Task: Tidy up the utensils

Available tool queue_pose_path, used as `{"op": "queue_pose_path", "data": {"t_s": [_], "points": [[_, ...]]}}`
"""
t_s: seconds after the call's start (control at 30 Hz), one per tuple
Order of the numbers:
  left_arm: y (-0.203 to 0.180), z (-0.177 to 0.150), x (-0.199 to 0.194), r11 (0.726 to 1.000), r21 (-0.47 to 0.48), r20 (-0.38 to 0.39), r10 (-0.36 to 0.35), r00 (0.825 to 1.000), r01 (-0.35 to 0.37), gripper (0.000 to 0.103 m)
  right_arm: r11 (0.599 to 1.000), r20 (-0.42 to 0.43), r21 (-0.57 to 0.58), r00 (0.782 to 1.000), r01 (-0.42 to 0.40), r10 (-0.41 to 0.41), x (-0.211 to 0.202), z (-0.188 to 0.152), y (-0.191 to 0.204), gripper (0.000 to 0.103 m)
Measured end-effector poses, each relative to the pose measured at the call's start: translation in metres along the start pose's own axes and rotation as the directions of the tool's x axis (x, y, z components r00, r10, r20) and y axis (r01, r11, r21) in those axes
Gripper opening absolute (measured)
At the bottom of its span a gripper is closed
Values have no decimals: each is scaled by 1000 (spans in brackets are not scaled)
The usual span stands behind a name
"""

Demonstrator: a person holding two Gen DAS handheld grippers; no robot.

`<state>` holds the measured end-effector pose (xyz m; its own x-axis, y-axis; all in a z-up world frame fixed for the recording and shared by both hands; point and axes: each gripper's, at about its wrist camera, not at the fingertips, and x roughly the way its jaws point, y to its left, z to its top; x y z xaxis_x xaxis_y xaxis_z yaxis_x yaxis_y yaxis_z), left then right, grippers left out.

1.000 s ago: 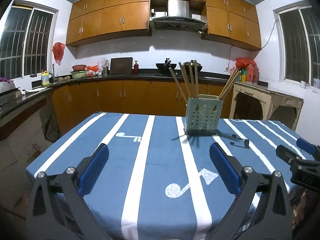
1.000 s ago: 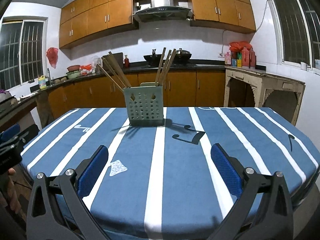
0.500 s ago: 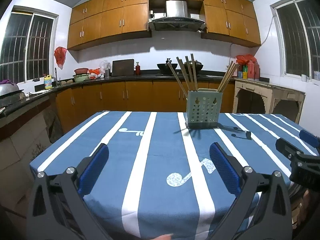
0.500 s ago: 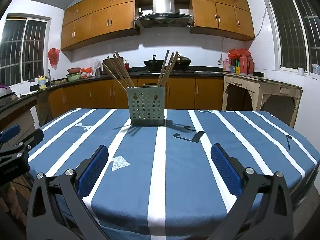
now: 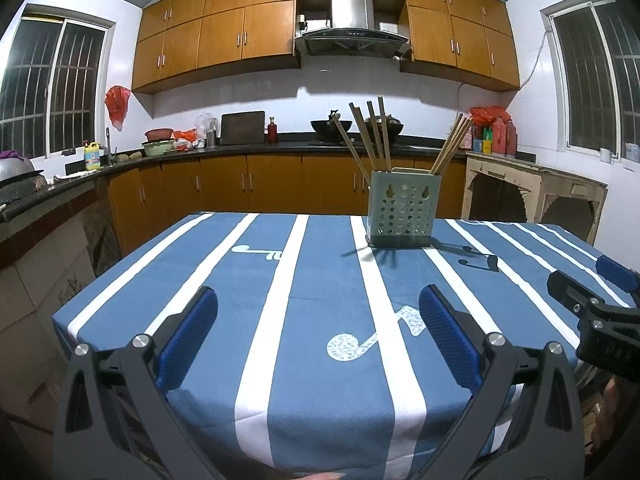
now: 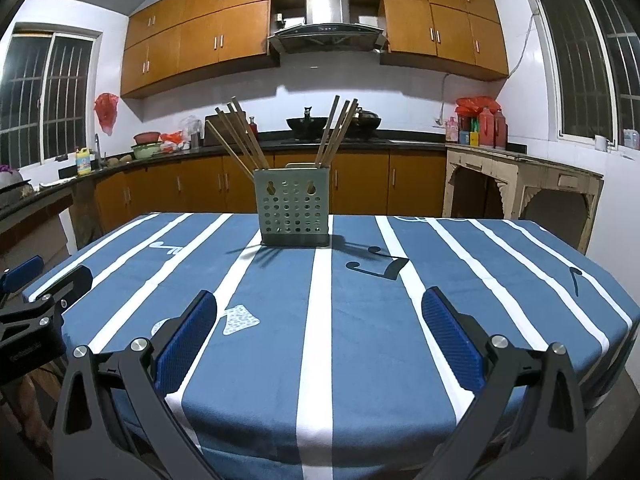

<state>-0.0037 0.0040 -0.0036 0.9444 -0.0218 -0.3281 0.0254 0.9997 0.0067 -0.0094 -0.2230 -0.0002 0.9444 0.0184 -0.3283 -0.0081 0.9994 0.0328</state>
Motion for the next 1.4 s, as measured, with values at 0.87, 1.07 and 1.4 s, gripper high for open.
{"op": "queue_pose_path", "data": {"t_s": [0.87,1.07,1.4], "points": [[-3,-4,4,1000,-7,-22,-9,1000,9,99,1000,-32,19,999,2,-1,3,-4,-1,101],[-3,-4,4,1000,-6,-22,-9,1000,9,99,1000,-32,19,999,1,-1,2,-4,-1,101],[-3,-4,4,1000,-7,-23,-9,1000,9,99,1000,-32,19,999,2,-1,2,-4,0,101]]}}
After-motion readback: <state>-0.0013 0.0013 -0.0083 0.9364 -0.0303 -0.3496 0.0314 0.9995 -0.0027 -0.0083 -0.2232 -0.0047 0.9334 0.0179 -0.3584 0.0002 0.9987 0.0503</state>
